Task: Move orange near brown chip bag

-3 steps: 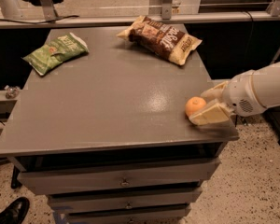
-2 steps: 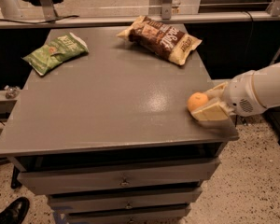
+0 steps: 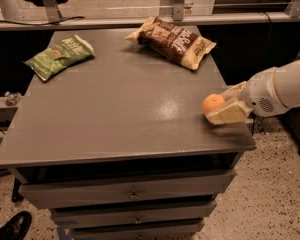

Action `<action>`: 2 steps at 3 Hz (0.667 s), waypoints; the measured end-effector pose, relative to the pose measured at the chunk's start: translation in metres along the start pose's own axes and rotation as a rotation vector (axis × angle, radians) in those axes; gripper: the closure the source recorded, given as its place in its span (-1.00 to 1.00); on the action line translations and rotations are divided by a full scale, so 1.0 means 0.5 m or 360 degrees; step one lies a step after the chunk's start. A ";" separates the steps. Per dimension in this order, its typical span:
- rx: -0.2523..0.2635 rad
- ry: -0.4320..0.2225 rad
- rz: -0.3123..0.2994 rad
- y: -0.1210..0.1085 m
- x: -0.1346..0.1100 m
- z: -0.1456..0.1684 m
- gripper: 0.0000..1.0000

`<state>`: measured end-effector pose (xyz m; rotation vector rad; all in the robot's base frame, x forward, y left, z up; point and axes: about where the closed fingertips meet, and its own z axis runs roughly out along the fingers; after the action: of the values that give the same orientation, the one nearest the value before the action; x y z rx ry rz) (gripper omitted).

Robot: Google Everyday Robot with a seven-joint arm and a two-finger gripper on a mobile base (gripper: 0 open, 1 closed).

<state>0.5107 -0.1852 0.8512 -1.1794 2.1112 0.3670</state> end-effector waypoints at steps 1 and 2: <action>0.0098 0.0014 -0.0002 -0.045 -0.056 -0.054 1.00; 0.0097 0.0014 -0.0002 -0.045 -0.057 -0.054 1.00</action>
Offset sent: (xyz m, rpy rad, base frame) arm 0.0129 -0.0073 0.0313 -0.0281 -0.0262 -0.0303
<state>0.5280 -0.1939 0.8919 -1.1492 2.1142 0.2948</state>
